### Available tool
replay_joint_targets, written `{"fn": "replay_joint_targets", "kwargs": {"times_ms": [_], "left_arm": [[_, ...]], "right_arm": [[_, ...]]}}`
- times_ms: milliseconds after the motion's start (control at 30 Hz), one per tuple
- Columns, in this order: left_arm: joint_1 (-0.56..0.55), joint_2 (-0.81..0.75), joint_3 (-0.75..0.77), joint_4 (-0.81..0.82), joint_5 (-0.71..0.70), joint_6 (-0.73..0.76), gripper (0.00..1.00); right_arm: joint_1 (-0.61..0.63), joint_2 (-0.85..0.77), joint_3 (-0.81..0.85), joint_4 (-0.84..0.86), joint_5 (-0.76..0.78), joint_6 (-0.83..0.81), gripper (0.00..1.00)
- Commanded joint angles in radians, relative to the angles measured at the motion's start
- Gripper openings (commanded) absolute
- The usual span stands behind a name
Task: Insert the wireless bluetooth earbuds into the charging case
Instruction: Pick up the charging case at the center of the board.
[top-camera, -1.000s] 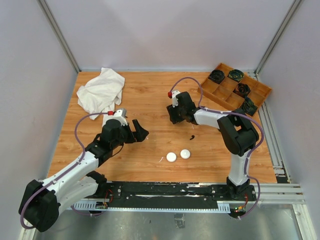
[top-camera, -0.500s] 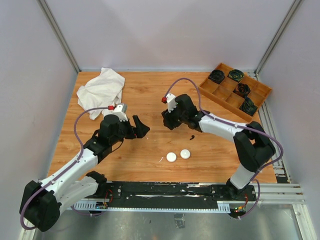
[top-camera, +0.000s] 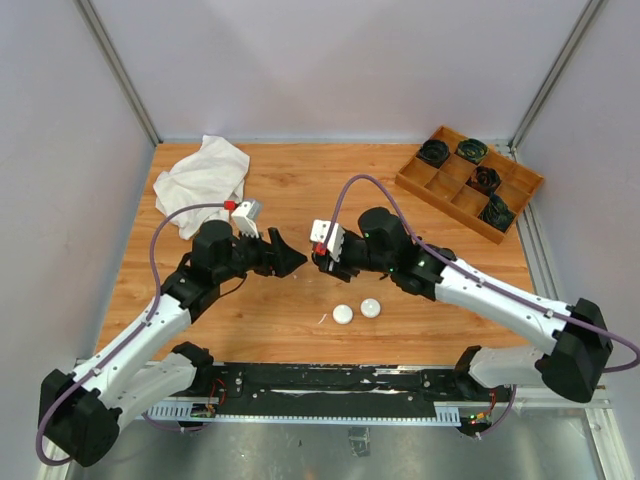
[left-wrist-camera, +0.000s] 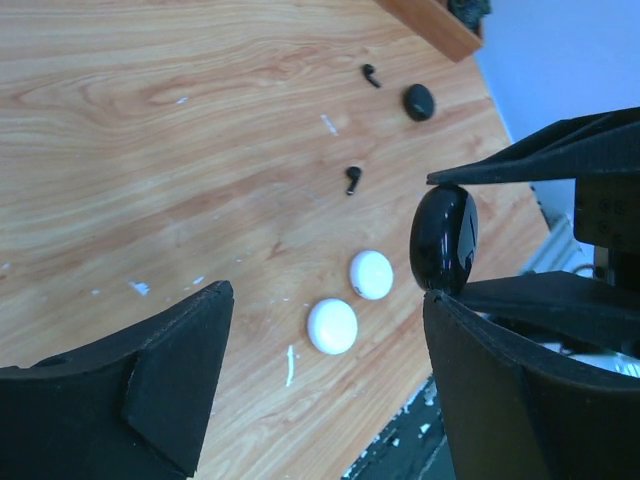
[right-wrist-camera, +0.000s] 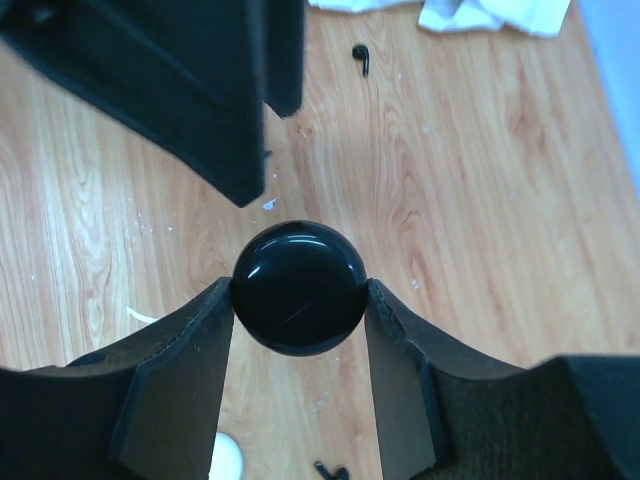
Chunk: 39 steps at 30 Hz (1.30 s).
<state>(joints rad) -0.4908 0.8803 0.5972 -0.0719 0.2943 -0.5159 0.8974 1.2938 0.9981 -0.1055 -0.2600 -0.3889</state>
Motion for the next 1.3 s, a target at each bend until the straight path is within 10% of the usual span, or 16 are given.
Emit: {"fn": "replay_joint_targets", "kwargs": {"times_ms": [0,867,1267], "left_arm": [[0.009,-0.02,0.067,0.0,0.186,0.026,0.8],[0.009,0.154,0.15,0.097,0.526,0.019,0.44],[0.008,0.125,0.13,0.093,0.49,0.057,0.06]], "right_arm": [[0.036,-0.078,-0.022,-0.063,-0.06,-0.225,0.36],[0.123,-0.06,0.124,-0.261,-0.052,-0.58,0.4],[0.13,-0.065,0.125,-0.261,0.0,-0.55,0.57]]}}
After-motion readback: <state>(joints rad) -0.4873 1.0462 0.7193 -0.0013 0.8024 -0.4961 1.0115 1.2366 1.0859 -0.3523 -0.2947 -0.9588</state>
